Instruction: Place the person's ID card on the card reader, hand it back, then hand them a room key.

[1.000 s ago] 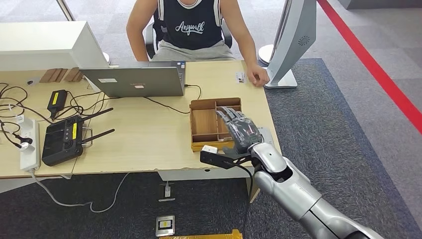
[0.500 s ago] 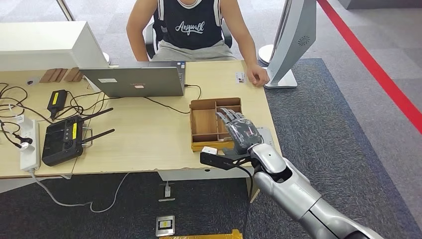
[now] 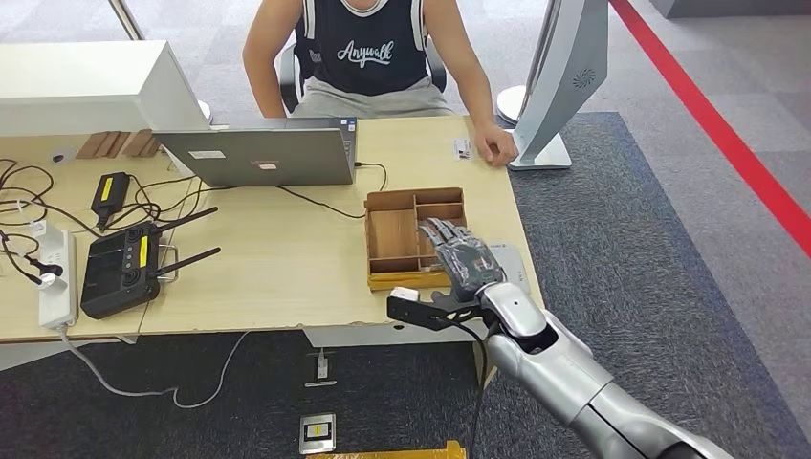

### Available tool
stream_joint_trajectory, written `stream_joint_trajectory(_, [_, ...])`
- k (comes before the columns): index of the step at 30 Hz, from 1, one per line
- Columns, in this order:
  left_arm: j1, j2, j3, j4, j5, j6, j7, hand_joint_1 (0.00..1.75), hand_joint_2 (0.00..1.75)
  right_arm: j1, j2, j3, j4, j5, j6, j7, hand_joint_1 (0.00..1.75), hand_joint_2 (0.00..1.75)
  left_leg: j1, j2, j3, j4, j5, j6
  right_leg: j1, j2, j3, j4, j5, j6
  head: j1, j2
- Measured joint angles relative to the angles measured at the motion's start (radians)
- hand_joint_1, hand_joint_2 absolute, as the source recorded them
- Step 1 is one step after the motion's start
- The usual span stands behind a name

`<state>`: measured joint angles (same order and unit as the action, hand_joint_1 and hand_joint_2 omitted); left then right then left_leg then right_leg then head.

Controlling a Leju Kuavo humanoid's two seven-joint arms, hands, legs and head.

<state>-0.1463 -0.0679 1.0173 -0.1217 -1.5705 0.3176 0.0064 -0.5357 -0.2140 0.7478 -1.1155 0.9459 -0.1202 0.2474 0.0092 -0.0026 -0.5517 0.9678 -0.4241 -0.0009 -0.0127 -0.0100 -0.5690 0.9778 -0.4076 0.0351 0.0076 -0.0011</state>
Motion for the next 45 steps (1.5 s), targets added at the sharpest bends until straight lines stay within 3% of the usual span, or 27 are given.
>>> stream_joint_trajectory(3, [0.000,0.000,0.000,0.000,0.000,0.000,-0.001,0.00,1.75,-0.001,0.000,0.000,0.028,0.000,-0.015,-0.001,0.00,1.75,0.000,0.000,0.000,0.000,0.000,0.000,0.000,0.000,0.000,0.000,0.000,0.000,0.000,0.000])
stream_joint_trajectory(7, [0.000,0.000,0.000,0.000,0.000,0.000,-0.001,0.00,0.00,-0.001,0.000,0.000,0.053,-0.001,-0.017,-0.002,0.00,1.75,0.000,0.000,0.000,0.000,0.000,0.000,0.000,0.000,0.000,0.000,0.000,0.000,0.000,0.000])
stream_joint_trajectory(45, [0.000,0.000,0.000,0.000,0.000,-0.001,-0.001,0.00,0.00,-0.007,0.008,-0.006,0.119,0.008,-0.056,-0.007,0.00,1.75,0.000,0.000,0.000,0.000,0.000,0.000,0.000,0.000,0.000,0.000,0.000,0.000,0.000,0.000])
